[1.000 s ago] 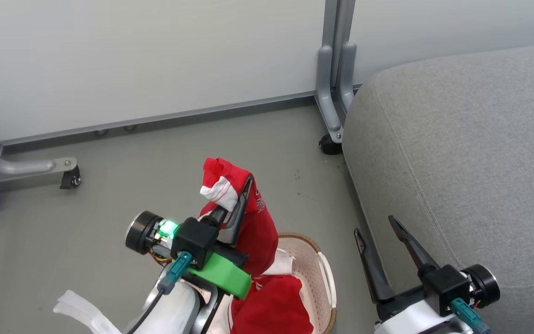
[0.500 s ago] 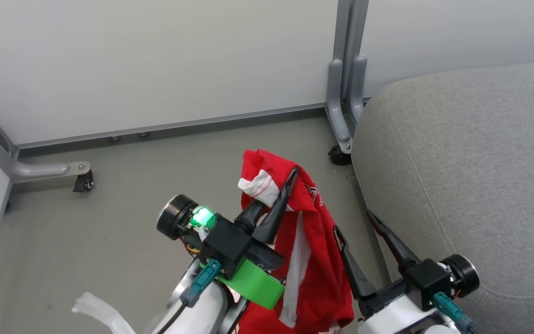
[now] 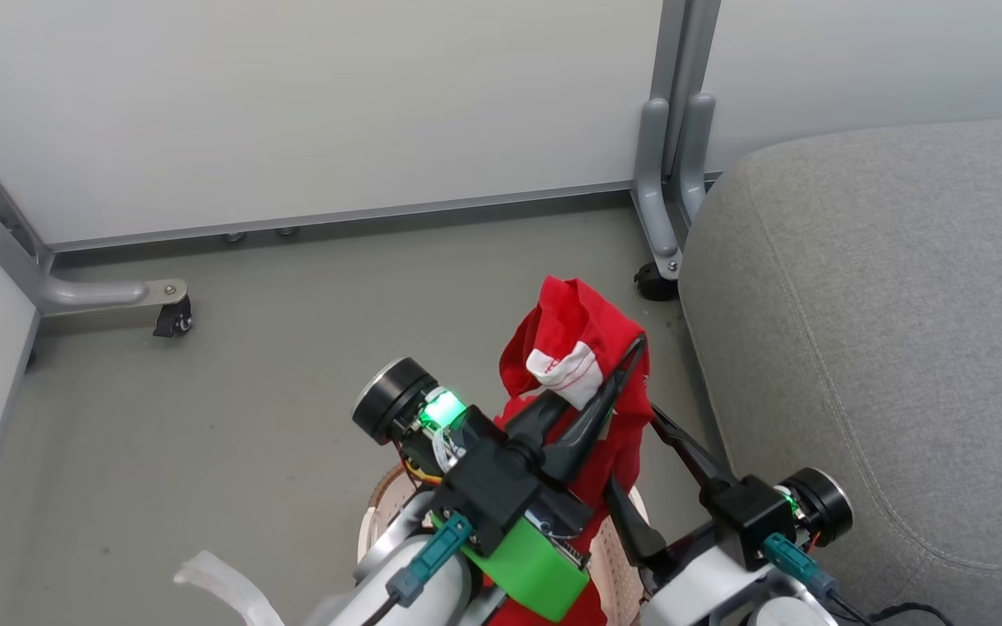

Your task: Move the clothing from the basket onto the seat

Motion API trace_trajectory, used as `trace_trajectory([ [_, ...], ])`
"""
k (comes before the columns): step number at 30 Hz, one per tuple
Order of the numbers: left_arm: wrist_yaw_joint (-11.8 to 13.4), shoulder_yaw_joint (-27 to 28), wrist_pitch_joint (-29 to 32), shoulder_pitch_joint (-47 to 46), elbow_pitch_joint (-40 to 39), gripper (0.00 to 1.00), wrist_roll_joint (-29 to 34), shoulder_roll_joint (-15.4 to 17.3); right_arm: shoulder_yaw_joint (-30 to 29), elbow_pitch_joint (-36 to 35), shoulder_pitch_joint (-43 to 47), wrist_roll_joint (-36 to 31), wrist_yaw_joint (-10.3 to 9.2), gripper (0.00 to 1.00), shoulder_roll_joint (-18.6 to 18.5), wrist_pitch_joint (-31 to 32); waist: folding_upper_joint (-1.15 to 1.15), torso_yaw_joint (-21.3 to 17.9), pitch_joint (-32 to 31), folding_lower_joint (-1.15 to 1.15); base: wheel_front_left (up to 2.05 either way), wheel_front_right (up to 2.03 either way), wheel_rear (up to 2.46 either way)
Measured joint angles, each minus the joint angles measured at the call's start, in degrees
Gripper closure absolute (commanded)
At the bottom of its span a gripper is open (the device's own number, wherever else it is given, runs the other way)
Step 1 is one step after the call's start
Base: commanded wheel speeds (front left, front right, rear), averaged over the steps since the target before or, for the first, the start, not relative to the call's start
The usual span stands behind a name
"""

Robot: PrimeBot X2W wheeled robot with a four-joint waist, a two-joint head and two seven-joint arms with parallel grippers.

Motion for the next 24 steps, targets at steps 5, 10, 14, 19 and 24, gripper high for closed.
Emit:
trace_trajectory([
  [5,-0.05,-0.65,0.93,-0.02,-1.32,1.00,0.00,0.20,2.10,1.81,-0.42,1.00,-0.01,0.00,-0.57,0.01,0.00,0.10,-0.09,0.00,0.00,0.00,0.00],
  [10,-0.02,-0.65,1.20,0.03,-1.42,1.00,-0.71,0.58,5.54,3.01,-1.21,2.81,0.00,1.00,-2.03,0.00,0.00,-0.04,-0.12,0.00,0.00,0.00,0.00],
  [14,0.34,0.21,1.42,0.43,0.69,1.00,-1.76,1.45,5.91,3.41,-1.20,3.67,0.00,1.00,-2.61,0.00,0.00,-0.29,0.06,0.00,0.00,0.00,0.00],
  [19,0.40,0.58,1.38,1.36,4.27,1.00,-2.56,2.61,5.16,3.58,-0.57,4.53,0.00,1.00,-2.64,0.01,0.00,-0.50,0.26,0.00,0.00,0.00,0.00],
  [24,0.16,1.08,1.10,1.78,6.79,1.00,-4.08,3.58,4.58,3.74,-0.12,4.97,0.00,1.00,-2.60,0.01,0.00,-0.79,0.35,0.00,0.00,0.00,0.00],
])
